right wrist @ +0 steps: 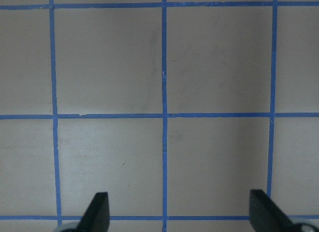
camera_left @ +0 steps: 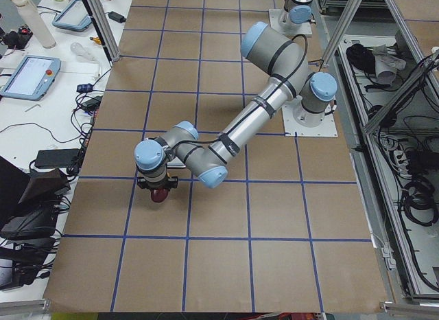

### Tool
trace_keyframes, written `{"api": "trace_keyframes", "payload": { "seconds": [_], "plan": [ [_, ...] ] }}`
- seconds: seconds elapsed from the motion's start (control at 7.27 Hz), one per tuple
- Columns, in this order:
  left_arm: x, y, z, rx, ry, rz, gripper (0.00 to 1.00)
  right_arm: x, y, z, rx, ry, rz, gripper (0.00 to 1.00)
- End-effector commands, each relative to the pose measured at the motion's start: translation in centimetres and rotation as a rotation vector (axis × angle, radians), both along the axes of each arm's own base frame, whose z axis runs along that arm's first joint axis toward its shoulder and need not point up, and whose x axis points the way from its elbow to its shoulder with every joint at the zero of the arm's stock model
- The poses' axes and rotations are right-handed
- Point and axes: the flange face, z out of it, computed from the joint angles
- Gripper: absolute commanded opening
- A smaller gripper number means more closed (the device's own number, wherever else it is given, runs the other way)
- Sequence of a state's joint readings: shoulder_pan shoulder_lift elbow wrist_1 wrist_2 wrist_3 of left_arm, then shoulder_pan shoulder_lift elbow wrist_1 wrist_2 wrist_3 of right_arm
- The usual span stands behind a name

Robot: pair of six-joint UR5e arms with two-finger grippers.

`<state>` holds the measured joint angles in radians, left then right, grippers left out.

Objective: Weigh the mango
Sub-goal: 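Lift the mango with the left gripper and carry it over the scale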

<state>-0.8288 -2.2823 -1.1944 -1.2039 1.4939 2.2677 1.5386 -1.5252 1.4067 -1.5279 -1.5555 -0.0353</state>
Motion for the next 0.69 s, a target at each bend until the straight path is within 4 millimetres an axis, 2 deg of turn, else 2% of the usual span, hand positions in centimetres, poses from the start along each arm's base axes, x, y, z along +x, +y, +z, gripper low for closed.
{"api": "trace_keyframes", "payload": {
  "seconds": [0.0,0.14,0.41,0.55],
  "plan": [
    [-6.6,0.0,1.3,0.005,0.007,-0.035,0.0,0.0,0.0,0.1,-0.001,0.0,0.0,1.0],
    [-8.5,0.1,0.4,0.0,0.006,0.008,0.0,0.0,0.0,0.0,0.0,0.0,0.0,1.0],
    [-14.3,-0.7,-1.4,-0.041,-0.028,-0.004,0.0,0.0,0.0,0.1,-0.001,0.0,0.0,1.0],
    [-15.6,-0.8,-1.7,-0.044,-0.022,0.0,0.0,0.0,0.0,0.0,0.0,0.0,0.0,1.0]
  ]
}}
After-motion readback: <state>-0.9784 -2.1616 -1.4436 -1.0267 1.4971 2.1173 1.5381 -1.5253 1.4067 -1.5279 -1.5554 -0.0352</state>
